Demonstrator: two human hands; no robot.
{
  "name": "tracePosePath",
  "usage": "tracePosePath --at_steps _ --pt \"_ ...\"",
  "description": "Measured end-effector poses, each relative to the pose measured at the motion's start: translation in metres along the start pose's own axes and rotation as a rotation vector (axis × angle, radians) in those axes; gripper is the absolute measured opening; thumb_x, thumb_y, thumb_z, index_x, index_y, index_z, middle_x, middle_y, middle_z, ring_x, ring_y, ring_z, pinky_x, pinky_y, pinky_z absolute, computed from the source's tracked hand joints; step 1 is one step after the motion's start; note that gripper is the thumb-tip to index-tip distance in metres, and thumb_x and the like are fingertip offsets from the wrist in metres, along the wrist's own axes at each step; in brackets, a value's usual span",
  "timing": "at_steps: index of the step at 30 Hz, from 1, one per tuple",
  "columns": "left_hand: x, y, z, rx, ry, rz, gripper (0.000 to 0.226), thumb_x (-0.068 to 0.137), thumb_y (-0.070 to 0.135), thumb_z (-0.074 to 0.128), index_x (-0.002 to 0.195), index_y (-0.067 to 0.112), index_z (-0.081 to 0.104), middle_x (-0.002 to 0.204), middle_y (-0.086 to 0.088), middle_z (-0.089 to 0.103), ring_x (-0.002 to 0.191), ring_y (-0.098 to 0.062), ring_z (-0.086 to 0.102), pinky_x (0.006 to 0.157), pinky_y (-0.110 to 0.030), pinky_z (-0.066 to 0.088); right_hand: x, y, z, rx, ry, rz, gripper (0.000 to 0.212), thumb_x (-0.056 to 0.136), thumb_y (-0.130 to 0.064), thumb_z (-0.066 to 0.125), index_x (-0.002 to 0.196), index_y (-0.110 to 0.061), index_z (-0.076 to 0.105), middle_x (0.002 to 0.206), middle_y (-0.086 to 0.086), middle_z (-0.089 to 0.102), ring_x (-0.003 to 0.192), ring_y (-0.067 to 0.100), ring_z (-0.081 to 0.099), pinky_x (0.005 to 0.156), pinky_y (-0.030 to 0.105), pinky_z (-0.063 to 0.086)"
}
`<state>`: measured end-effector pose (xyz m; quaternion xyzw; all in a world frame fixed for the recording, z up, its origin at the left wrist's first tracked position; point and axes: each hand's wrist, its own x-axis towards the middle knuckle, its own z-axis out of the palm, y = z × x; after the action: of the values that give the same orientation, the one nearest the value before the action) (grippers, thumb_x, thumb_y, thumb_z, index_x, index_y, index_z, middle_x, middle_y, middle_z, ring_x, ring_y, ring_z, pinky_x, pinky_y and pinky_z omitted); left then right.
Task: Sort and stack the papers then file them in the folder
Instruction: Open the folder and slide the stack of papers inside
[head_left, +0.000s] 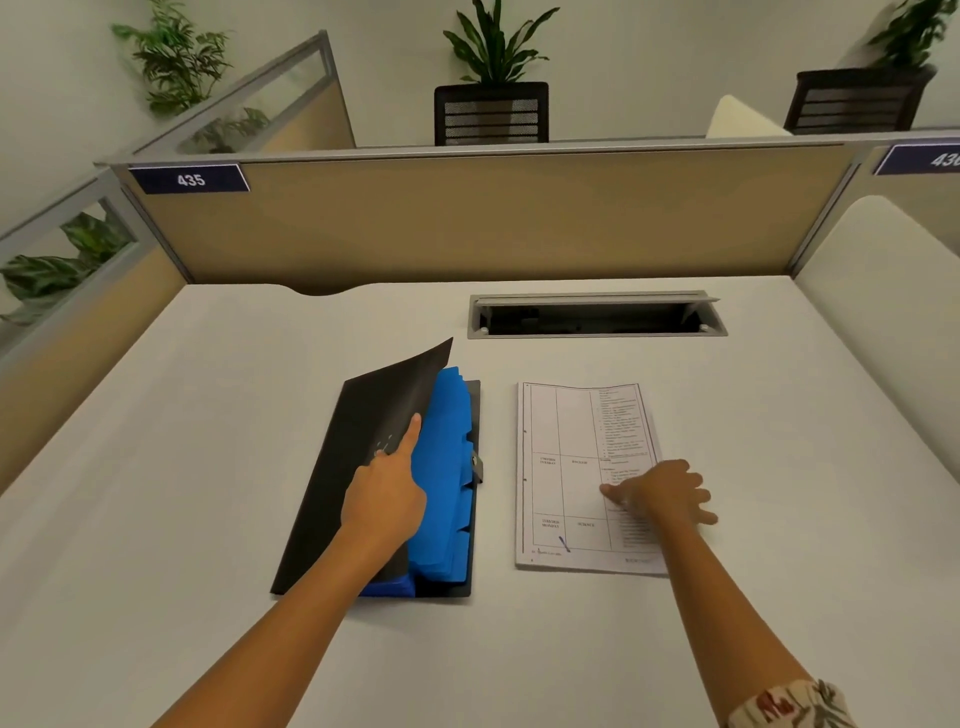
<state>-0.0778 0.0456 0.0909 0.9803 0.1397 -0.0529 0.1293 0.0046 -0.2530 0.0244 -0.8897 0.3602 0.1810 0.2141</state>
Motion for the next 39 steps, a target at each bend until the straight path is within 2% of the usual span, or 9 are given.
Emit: tracePosePath --at_steps 8,12,15,19,22,25,30,33,39 --pt "-0.001 0.0 0.0 -0.042 -0.002 -0.005 0.086 0.092 0.008 0.049 0.155 0.038 -0.001 0.105 -0.018 0.068 0.043 -0.006 0.035 0.035 -0.015 0.023 -0.003 -0.006 0.004 0.166 -0.025 -0.025 0.102 0.062 -0.034 0.091 0.138 -0.007 0.028 0.139 0.019 0.04 0.124 0.038 0.05 0.099 0.049 0.046" --pt "-0.002 -0.001 0.0 -0.077 0.0 -0.005 0.086 0.091 0.006 0.049 0.155 0.038 0.002 0.065 0.001 0.047 0.042 -0.006 0.034 0.031 -0.013 0.021 -0.001 -0.002 0.002 0.216 -0.017 -0.012 0.104 0.057 -0.033 0.094 0.134 -0.007 0.028 0.136 0.018 0.051 0.125 0.039 0.051 0.103 0.051 0.04" --pt "-0.003 -0.002 -0.001 -0.085 -0.004 -0.003 0.086 0.09 0.005 0.049 0.155 0.038 0.002 0.057 0.004 0.04 0.042 -0.006 0.034 0.031 -0.013 0.02 0.005 0.009 0.002 0.241 -0.009 -0.028 0.101 0.055 -0.04 0.094 0.129 -0.006 0.034 0.132 0.017 0.055 0.122 0.04 0.054 0.102 0.052 0.041" --pt "-0.003 -0.003 -0.002 -0.104 0.006 0.002 0.085 0.09 0.006 0.049 0.155 0.038 0.004 0.055 0.003 0.042 0.043 -0.007 0.034 0.033 -0.015 0.023 0.014 0.016 -0.003 0.307 -0.076 -0.119 0.068 0.078 -0.048 0.075 0.123 -0.002 0.052 0.117 0.015 0.065 0.104 0.037 0.064 0.087 0.046 0.054" --pt "-0.002 -0.003 -0.003 -0.109 0.01 0.004 0.085 0.091 0.006 0.049 0.155 0.038 0.003 0.055 0.001 0.042 0.043 -0.007 0.033 0.035 -0.016 0.023 0.02 0.025 -0.007 0.322 -0.082 -0.154 0.033 0.09 -0.029 0.059 0.11 -0.002 0.063 0.097 0.01 0.066 0.076 0.027 0.062 0.06 0.03 0.047" --pt "-0.004 -0.003 -0.003 -0.118 0.014 -0.003 0.084 0.092 0.006 0.048 0.155 0.038 0.002 0.056 0.001 0.043 0.044 -0.007 0.034 0.036 -0.017 0.025 0.026 0.037 0.001 0.343 -0.064 -0.32 0.021 0.093 -0.023 0.054 0.103 -0.008 0.063 0.103 0.01 0.069 0.081 0.026 0.062 0.064 0.029 0.047" --pt "-0.003 -0.004 -0.004 -0.125 0.028 -0.009 0.085 0.091 0.005 0.048 0.155 0.038 0.003 0.055 0.001 0.042 0.045 -0.007 0.034 0.035 -0.018 0.025 0.022 0.051 0.0 0.606 -0.013 -0.447 0.022 0.098 -0.021 0.052 0.115 -0.01 0.059 0.117 0.011 0.066 0.089 0.024 0.063 0.063 0.024 0.049" --pt "-0.002 -0.004 -0.005 -0.139 0.024 -0.017 0.085 0.091 0.005 0.048 0.154 0.039 0.002 0.055 0.0 0.044 0.045 -0.007 0.035 0.035 -0.018 0.027 0.014 0.05 -0.008 0.76 -0.104 -0.475 0.021 0.099 -0.024 0.052 0.114 -0.011 0.058 0.116 0.01 0.069 0.093 0.028 0.07 0.08 0.044 0.059" --pt "-0.001 0.0 -0.005 -0.164 0.023 -0.028 0.086 0.089 0.004 0.047 0.154 0.04 0.003 0.054 -0.001 0.044 0.043 -0.007 0.035 0.033 -0.018 0.025 -0.02 0.034 -0.034 0.724 -0.42 -0.64 0.015 0.097 -0.029 0.057 0.107 -0.019 0.063 0.099 0.003 0.077 0.082 0.025 0.076 0.069 0.036 0.06"
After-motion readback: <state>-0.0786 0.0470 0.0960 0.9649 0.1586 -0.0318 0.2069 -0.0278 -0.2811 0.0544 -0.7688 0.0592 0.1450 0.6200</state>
